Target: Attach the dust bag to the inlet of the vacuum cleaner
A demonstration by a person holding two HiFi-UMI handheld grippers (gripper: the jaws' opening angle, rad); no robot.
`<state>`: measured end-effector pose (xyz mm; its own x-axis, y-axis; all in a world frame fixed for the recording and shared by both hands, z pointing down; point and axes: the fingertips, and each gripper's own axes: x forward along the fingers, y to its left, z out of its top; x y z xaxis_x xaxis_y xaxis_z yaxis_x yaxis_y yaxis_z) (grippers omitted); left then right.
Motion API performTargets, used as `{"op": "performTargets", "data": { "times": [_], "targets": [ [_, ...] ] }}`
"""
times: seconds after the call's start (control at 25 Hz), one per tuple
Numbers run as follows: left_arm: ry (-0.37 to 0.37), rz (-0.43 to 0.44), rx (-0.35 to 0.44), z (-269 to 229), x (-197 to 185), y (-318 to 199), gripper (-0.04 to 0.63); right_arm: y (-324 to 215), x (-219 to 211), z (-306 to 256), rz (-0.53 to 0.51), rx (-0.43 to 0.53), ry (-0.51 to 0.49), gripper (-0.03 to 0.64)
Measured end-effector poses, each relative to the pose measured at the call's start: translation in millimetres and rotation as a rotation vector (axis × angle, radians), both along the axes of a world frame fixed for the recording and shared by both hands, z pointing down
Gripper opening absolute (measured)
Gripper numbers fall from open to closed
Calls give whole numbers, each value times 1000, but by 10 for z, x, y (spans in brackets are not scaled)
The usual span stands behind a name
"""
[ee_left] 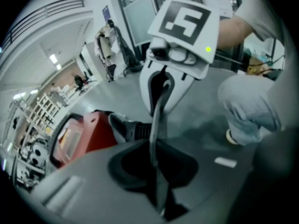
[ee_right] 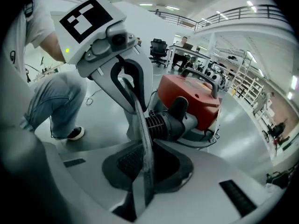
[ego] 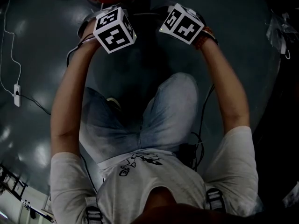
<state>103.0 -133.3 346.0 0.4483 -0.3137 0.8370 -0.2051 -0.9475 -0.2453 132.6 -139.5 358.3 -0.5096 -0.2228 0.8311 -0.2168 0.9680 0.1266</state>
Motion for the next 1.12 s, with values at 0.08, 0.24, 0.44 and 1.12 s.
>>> {"op": "performTargets", "data": {
  "times": [0.08,0.24,0.44,1.12],
  "targets": [
    [-37,31,19,-15,64,-39,44,-6,60,40,29,-14,-18,46],
    [56,-32,-1,-6,-32,-65,40,-83,-33,-7,-39,77,103,48],
    [34,-31,24,-21,-73,-91,41,-97,-66,-1,4,64,56,48],
    [2,21,101,-35,34,-210,52,-193,21,52,84,49,46,48]
  ]
}}
